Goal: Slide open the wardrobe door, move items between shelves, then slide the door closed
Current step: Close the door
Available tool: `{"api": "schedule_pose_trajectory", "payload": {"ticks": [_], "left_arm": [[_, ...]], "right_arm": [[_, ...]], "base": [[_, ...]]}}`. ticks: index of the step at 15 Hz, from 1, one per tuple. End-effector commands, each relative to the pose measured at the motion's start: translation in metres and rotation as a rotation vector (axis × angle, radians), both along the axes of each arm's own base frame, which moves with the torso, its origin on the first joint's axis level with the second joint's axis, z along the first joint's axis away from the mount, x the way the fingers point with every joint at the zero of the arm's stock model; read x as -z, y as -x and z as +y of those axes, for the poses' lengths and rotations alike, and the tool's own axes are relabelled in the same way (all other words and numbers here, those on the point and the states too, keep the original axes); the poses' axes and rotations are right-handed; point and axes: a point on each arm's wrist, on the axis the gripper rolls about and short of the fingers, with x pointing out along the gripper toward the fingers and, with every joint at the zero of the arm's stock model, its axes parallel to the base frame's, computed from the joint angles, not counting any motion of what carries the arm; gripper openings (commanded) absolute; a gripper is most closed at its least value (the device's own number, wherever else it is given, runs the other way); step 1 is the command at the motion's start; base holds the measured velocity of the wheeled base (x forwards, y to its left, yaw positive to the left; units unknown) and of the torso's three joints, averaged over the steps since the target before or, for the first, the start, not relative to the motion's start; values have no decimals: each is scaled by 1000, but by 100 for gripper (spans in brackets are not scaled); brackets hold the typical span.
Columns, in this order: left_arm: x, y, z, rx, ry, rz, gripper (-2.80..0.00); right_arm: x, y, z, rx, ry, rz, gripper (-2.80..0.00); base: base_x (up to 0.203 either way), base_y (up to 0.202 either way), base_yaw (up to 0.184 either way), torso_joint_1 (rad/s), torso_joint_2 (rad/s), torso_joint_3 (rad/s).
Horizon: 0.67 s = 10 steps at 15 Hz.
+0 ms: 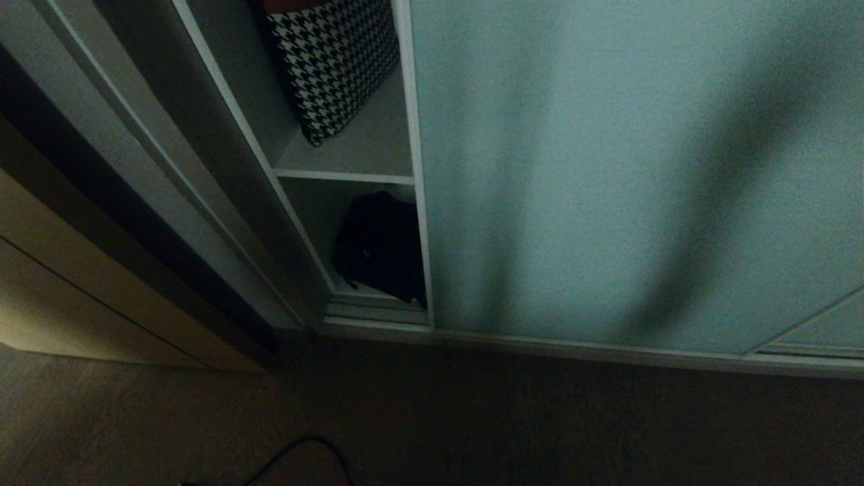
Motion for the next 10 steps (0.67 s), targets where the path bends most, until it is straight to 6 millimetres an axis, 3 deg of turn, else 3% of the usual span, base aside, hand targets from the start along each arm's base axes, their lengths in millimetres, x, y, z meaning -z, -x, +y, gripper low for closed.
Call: {"api": "schedule_pose_trajectory", "payload": {"ticks": [1,6,10], "left_arm": [[0,0,0,0,-1,0,-280],[0,0,0,0,-1,1,-280],[0,0,0,0,-1,2,-280]], "right_arm": [[12,-14,-47,-6,-71,27,-280],[-5,-44,-103,-382,-133,-19,-280],[0,-56,-135,-844,-317,-140,-280]], "base": [[0,0,0,0,0,0],[0,0,0,0,0,0],[0,0,0,0,0,0]]}}
